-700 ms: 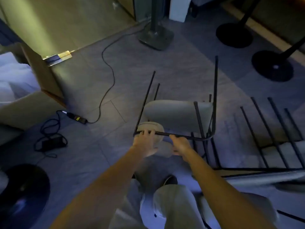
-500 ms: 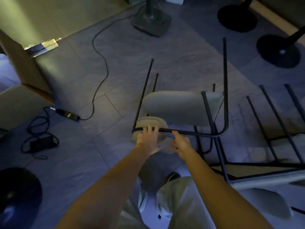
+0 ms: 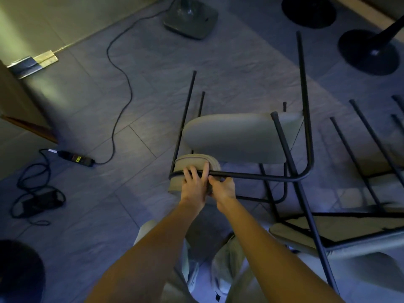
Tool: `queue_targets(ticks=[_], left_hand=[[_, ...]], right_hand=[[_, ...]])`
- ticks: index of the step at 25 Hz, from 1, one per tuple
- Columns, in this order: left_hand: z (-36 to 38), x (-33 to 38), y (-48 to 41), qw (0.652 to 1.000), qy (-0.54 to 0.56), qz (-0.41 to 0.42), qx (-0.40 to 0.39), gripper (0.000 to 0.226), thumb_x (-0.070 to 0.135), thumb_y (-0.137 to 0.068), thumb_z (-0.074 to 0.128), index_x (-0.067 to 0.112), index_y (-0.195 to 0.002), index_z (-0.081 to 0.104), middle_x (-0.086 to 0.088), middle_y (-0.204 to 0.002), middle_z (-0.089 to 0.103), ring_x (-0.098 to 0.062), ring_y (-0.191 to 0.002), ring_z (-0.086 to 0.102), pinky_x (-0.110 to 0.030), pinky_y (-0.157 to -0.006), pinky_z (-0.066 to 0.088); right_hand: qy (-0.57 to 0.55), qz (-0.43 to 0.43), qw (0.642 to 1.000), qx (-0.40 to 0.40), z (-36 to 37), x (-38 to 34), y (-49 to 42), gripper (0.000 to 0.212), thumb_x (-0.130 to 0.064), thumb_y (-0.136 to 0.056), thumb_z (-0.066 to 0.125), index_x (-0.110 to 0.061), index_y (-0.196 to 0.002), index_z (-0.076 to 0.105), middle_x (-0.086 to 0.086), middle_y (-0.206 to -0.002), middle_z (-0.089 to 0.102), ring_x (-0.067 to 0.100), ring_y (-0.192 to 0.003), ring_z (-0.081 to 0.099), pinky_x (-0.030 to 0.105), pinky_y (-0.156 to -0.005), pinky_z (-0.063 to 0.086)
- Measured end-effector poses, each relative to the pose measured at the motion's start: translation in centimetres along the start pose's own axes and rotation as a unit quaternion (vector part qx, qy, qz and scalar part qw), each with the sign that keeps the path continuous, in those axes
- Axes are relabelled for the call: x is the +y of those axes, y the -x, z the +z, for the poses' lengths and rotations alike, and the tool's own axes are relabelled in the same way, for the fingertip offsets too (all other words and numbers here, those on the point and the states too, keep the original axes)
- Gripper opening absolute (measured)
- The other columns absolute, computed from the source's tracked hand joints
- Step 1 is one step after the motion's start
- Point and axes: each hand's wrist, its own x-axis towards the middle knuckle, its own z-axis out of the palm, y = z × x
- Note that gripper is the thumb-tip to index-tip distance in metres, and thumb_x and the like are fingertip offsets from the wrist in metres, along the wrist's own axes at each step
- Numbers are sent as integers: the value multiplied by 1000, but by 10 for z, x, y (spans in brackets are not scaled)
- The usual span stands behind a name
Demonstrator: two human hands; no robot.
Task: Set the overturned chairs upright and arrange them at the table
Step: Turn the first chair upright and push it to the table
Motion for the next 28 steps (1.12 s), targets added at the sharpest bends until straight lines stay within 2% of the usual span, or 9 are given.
queue_targets(ticks=[3,7,10,12,15,18,20,23,28], left_hand=[[-8,-2,-6,1000,-26,10,-3,103,31,-90,67,21,-156,-12,-27,-148,23,-50,-141,20,-45,-100,45],[-34,21,-28,998,-56,30,-8,104,26,-89,65,18,-155,-15,-31,-144,26,-54,-136,24,-46,-94,49],[-50,35,-40,998,-55,31,-3,100,19,-90,62,19,-155,-13,-32,-145,25,-54,-138,23,-45,-88,52],[-53,36,-43,997,-72,33,-15,94,18,-94,58,19,-156,-14,-31,-146,25,-53,-138,23,-44,-88,52],[-55,34,-43,996,-75,35,-35,97,22,-94,60,17,-155,-14,-31,-147,22,-55,-137,22,-47,-97,46],[-54,32,-45,993,-102,49,-38,108,23,-87,68,14,-154,-17,-34,-144,26,-56,-133,28,-49,-102,43],[-61,27,-46,991,-115,56,-47,111,25,-86,68,12,-154,-18,-36,-142,29,-56,-131,32,-50,-102,42],[-90,18,-42,988,-120,74,-64,111,30,-87,69,12,-154,-17,-39,-140,32,-58,-129,35,-51,-99,45],[-169,2,-43,985,-114,107,-76,106,34,-91,66,10,-154,-15,-40,-140,34,-58,-127,38,-55,-106,35]], right_hand=[[55,-39,997,25,1,-9,4,32,-18,-83,72,-11,-112,60,10,-103,72,28,-92,70,49,-79,60],[131,-94,983,83,-18,-55,24,33,-18,-90,65,-6,-120,57,13,-114,68,30,-106,65,37,-91,54],[225,-208,947,97,-39,-75,41,19,-10,-92,57,-6,-110,53,17,-109,64,35,-97,64,32,-75,48],[348,-342,865,120,-47,-77,47,21,-3,-87,57,-9,-106,51,15,-112,56,34,-94,58,40,-69,51],[598,-406,676,147,-51,-84,28,41,-5,-81,59,-10,-121,53,15,-128,53,38,-116,48,54,-101,42],[702,-353,613,83,-57,-91,13,52,-6,-85,60,-13,-134,45,14,-123,58,38,-120,51,61,-113,21],[712,-381,583,95,-67,-97,10,48,-4,-81,66,-12,-126,53,14,-108,63,37,-105,59,57,-104,38],[687,-434,574,100,-80,-120,12,47,8,-64,75,-8,-107,66,17,-84,63,37,-78,61,48,-75,50],[654,-461,596,66,-71,-181,22,58,17,-65,46,-8,-112,69,18,-83,62,36,-74,57,42,-71,32]])
